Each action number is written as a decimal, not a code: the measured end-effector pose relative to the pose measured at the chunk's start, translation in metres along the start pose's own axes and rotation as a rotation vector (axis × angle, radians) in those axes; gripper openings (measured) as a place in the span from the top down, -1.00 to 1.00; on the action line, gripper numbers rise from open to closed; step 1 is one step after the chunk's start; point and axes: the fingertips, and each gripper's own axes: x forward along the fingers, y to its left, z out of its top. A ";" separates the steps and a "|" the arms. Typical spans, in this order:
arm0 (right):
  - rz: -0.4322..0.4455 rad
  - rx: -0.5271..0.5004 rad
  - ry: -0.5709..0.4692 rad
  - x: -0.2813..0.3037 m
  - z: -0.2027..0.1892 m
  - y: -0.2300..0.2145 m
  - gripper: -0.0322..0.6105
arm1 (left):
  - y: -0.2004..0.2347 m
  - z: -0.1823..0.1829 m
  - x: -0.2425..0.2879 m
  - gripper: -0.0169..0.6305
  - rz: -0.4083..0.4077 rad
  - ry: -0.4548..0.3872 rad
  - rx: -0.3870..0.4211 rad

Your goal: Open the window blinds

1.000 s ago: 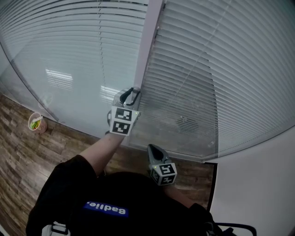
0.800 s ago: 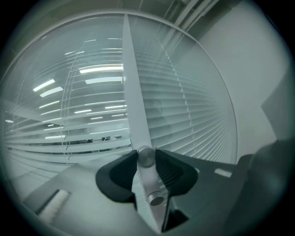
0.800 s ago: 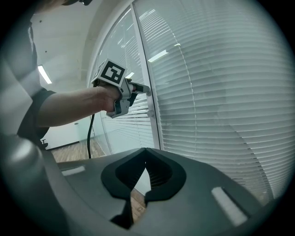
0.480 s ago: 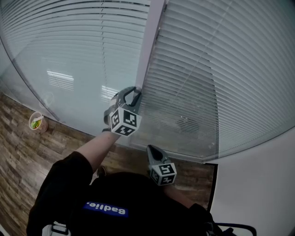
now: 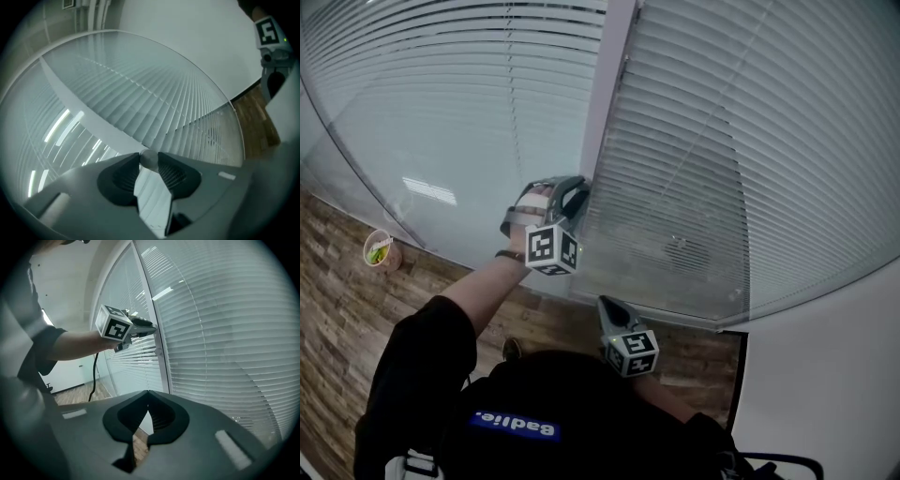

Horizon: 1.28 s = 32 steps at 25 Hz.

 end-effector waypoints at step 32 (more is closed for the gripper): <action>-0.020 0.003 0.000 0.017 0.007 -0.001 0.89 | 0.005 0.001 -0.007 0.44 -0.074 -0.081 0.039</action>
